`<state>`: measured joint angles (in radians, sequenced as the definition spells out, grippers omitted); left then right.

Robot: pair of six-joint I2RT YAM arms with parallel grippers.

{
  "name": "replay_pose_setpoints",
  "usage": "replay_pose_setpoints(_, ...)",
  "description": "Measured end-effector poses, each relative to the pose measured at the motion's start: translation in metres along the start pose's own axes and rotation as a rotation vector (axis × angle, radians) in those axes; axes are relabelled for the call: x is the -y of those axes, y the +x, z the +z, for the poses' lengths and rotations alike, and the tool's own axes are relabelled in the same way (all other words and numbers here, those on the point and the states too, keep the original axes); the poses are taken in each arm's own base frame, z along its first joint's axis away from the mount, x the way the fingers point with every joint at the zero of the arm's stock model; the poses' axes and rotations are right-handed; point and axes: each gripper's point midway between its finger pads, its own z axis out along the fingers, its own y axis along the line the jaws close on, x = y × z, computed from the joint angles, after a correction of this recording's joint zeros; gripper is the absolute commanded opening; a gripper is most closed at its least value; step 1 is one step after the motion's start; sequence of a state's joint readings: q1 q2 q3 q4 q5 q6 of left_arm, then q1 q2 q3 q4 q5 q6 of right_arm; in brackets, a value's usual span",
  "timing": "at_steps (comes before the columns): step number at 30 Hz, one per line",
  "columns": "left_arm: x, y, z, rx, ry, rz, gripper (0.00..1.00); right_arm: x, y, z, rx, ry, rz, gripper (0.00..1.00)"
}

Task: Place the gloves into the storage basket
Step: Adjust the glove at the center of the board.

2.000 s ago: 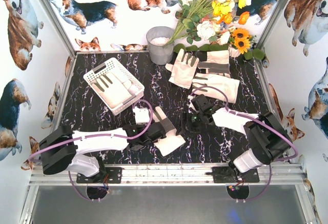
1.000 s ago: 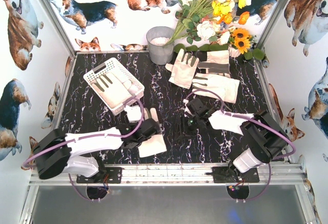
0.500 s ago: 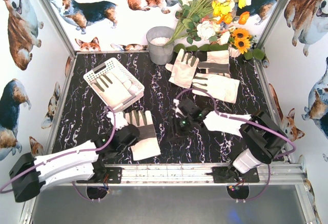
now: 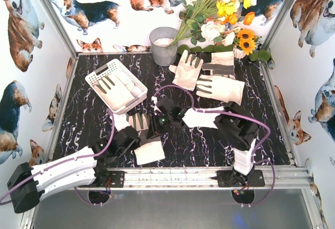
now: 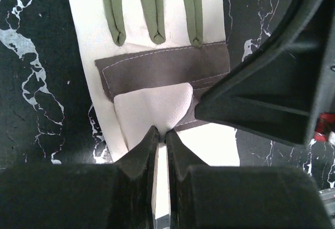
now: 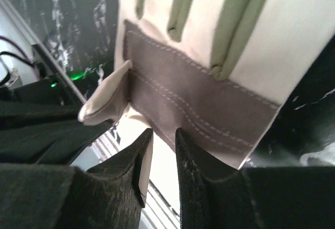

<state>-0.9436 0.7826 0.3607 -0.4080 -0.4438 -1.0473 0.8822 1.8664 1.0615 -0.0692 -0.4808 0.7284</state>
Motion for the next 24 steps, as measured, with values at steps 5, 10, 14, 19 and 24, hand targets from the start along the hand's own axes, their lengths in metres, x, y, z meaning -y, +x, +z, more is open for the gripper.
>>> replay_pose_setpoints(5, 0.001, 0.0, 0.004, -0.008, 0.001, 0.016, 0.0, 0.02, -0.002, 0.013, 0.003, 0.071, 0.021, 0.27)
replay_pose_setpoints(10, 0.002, -0.008, 0.009, 0.003, -0.007, 0.007, 0.0, 0.027, -0.01, 0.012, 0.035, 0.122, 0.009, 0.27)
replay_pose_setpoints(14, 0.003, -0.016, 0.013, 0.01, -0.025, -0.002, 0.0, 0.037, -0.012, 0.005, 0.059, 0.156, 0.024, 0.27)
replay_pose_setpoints(19, -0.005, -0.02, 0.016, 0.03, -0.081, -0.048, 0.0, 0.058, -0.013, -0.017, 0.105, 0.207, 0.081, 0.28)
replay_pose_setpoints(24, -0.018, -0.016, 0.015, 0.026, -0.144, -0.138, 0.0, 0.06, -0.014, -0.019, 0.117, 0.215, 0.091, 0.28)
